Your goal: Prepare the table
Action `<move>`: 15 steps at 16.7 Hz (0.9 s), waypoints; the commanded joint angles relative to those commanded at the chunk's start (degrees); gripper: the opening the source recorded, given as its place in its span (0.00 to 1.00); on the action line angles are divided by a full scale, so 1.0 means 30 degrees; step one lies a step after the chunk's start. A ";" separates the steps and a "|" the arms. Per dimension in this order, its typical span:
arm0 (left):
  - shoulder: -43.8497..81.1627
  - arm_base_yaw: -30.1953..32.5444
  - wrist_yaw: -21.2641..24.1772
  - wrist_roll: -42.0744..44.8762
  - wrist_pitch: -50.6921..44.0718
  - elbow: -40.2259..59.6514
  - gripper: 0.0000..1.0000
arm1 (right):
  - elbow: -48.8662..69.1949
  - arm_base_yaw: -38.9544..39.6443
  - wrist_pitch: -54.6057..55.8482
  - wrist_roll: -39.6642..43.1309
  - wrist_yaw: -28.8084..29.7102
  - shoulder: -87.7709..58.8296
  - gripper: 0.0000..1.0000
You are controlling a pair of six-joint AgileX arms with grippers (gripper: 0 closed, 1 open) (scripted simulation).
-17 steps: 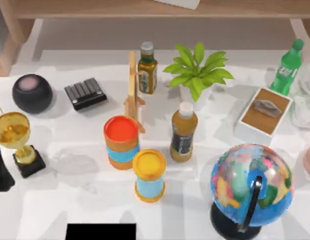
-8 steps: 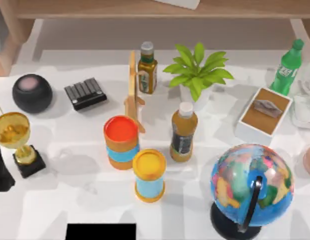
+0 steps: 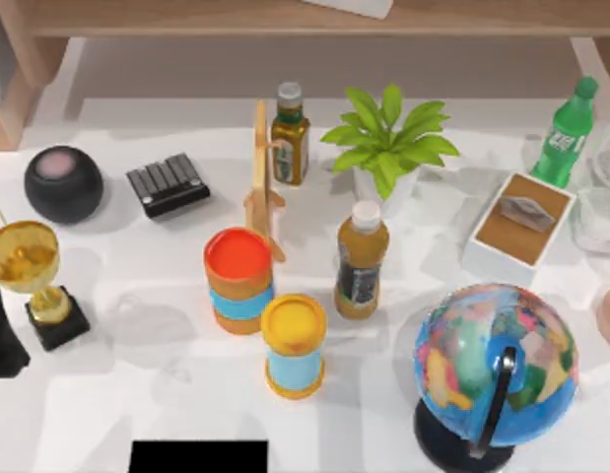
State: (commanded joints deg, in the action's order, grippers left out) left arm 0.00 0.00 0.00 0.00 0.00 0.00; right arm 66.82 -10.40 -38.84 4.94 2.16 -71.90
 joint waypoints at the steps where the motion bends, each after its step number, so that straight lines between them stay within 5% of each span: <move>1: 0.0000 0.0000 0.0000 0.0000 0.0000 0.0000 1.00 | 0.2267 -0.0283 -0.0808 0.0132 0.0090 -0.2266 1.00; 8: 0.0000 0.0000 0.0000 0.0000 0.0000 0.0000 1.00 | 1.5966 -0.2674 -0.6819 0.0510 -0.0087 -1.5820 1.00; 15: 0.0000 0.0000 0.0000 0.0000 0.0000 0.0000 1.00 | 2.3735 -0.3739 -1.2428 0.0715 -0.0685 -2.4386 1.00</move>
State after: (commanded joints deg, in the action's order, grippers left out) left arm 0.00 0.00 0.00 0.00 0.00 0.00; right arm 138.02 -21.62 -76.12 7.09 0.10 -145.06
